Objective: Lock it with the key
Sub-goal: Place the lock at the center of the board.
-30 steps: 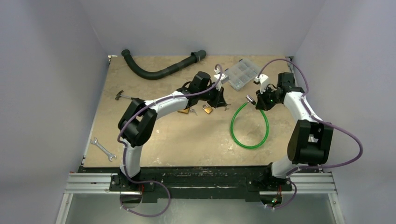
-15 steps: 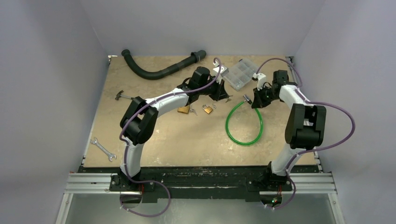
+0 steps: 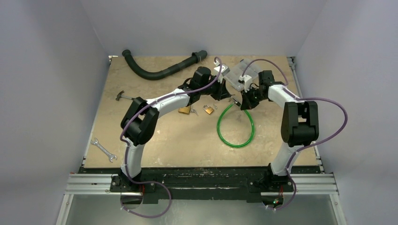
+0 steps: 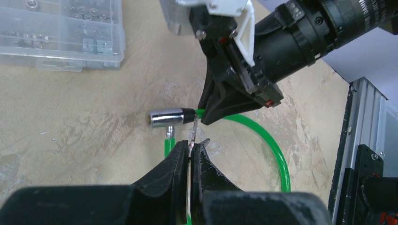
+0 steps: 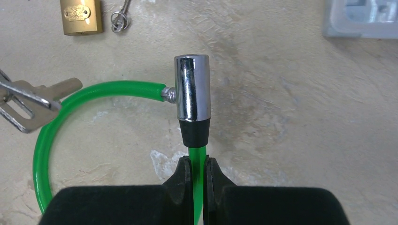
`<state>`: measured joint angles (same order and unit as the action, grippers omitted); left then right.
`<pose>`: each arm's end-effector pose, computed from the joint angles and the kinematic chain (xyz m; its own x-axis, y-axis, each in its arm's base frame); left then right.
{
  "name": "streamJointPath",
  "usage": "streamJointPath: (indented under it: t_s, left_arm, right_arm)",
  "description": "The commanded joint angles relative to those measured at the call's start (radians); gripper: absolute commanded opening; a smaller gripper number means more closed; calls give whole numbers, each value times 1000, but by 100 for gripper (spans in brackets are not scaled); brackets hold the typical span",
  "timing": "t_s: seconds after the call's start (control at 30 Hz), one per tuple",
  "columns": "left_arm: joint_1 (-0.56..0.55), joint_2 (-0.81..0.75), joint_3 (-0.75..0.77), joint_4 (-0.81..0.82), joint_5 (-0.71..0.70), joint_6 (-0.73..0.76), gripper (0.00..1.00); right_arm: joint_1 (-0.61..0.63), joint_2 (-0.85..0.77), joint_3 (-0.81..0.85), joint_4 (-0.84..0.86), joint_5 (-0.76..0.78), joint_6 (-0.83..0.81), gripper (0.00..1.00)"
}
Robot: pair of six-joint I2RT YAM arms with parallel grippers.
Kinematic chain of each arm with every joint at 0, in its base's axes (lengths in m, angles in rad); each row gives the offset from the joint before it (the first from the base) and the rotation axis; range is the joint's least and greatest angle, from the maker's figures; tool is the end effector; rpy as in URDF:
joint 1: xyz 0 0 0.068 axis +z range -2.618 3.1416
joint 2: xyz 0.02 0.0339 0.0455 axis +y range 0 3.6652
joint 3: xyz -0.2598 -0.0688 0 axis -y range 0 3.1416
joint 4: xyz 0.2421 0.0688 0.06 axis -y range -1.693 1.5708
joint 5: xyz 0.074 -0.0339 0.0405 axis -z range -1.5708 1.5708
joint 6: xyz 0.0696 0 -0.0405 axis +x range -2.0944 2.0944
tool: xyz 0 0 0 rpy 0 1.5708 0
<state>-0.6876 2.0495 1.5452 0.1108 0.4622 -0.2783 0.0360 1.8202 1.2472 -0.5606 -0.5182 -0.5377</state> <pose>0.3717 -0.3455 0.2274 -0.5284 0.1158 -0.8411 0.7708 0.4806 -0.4181 0.3755 0.0480 0.1626 -0.6542 -0.4688 -0.5935 -0.6706 0.7225 0.1686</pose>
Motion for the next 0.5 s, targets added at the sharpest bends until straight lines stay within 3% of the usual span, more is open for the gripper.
streamJointPath:
  t_s: [0.0,0.27,0.47]
  left_arm:
    - [3,-26,15,62,-16,-26,0]
    - [12,-43,2,70,-33,-40,0]
    - [15,-96,-72,117,-9,-44,0]
  right_arm:
    - [29,-1,6,20,-47,12,0]
    - [72,-2,-53,38,-68,73,3]
    - [85,-8,-83,115,-92,171,18]
